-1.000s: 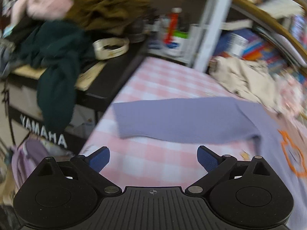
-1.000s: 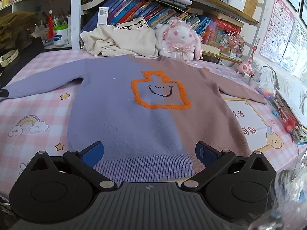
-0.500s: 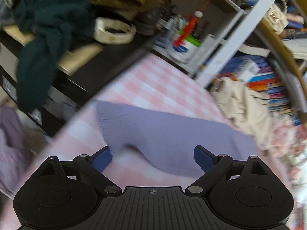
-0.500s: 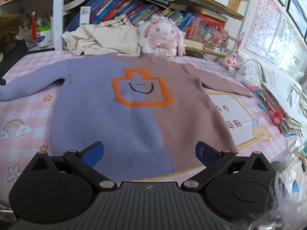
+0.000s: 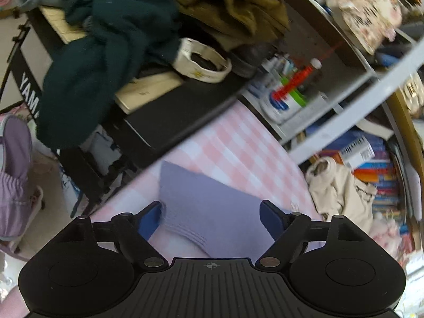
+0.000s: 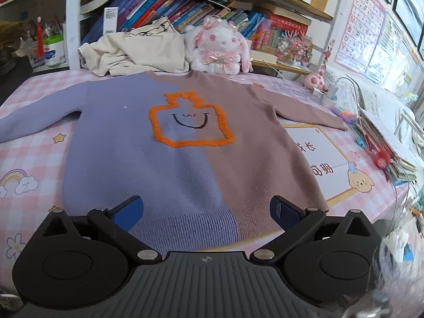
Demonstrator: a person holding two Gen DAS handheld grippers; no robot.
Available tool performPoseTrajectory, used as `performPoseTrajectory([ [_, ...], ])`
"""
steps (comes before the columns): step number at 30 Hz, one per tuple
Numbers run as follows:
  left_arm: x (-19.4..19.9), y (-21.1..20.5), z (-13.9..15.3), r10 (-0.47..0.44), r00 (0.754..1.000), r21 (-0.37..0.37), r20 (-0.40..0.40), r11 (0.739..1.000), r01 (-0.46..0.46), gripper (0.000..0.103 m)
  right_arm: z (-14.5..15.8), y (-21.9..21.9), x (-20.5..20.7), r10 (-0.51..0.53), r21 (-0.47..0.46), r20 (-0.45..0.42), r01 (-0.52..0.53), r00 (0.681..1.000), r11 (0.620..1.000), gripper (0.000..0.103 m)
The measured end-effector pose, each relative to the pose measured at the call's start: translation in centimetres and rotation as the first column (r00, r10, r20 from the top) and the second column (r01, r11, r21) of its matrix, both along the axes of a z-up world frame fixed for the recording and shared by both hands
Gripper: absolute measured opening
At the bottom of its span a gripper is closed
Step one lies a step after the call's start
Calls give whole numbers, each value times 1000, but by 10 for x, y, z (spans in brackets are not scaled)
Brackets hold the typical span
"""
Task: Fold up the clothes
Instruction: 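Grasp the lavender sleeve cuff with the left gripper and lift it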
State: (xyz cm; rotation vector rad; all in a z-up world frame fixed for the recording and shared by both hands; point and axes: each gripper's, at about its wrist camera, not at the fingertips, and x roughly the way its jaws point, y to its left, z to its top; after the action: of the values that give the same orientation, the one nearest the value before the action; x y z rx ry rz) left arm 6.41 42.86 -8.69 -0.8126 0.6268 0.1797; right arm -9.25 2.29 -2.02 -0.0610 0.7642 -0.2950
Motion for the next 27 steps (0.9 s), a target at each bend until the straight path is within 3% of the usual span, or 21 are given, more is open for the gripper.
performPoseTrajectory([
  [3, 2, -2, 0, 8, 1000, -2, -7, 1000, -8, 66, 0, 1, 2, 3, 1, 0, -3, 1000, 1000, 103],
  [5, 2, -2, -3, 11, 1000, -52, -15, 999, -12, 51, 0, 2, 3, 12, -1, 0, -12, 1000, 1000, 103],
  [12, 2, -2, -12, 40, 999, -143, -30, 989, -44, 29, 0, 1, 6, 32, -7, -2, -32, 999, 999, 103],
  [14, 3, 3, -16, 62, 997, -175, -38, 982, -67, 19, 0, -2, 7, 25, 0, -7, -25, 1000, 1000, 103],
  [21, 0, 10, -24, 125, 991, -244, -41, 961, -131, 17, -2, -17, 14, 45, 16, 2, -45, 999, 999, 103],
  [23, -1, 11, -28, 148, 988, -268, -36, 951, -153, 7, -2, -24, 17, 64, 18, 7, -64, 998, 998, 103],
  [26, 0, 13, -31, 168, 985, -280, -41, 944, -172, 4, -3, -33, 22, 93, 22, 15, -93, 996, 995, 103],
  [27, 2, 10, -29, 166, 985, -254, -47, 952, -173, 4, -4, -38, 24, 106, 26, 15, -106, 994, 994, 103],
])
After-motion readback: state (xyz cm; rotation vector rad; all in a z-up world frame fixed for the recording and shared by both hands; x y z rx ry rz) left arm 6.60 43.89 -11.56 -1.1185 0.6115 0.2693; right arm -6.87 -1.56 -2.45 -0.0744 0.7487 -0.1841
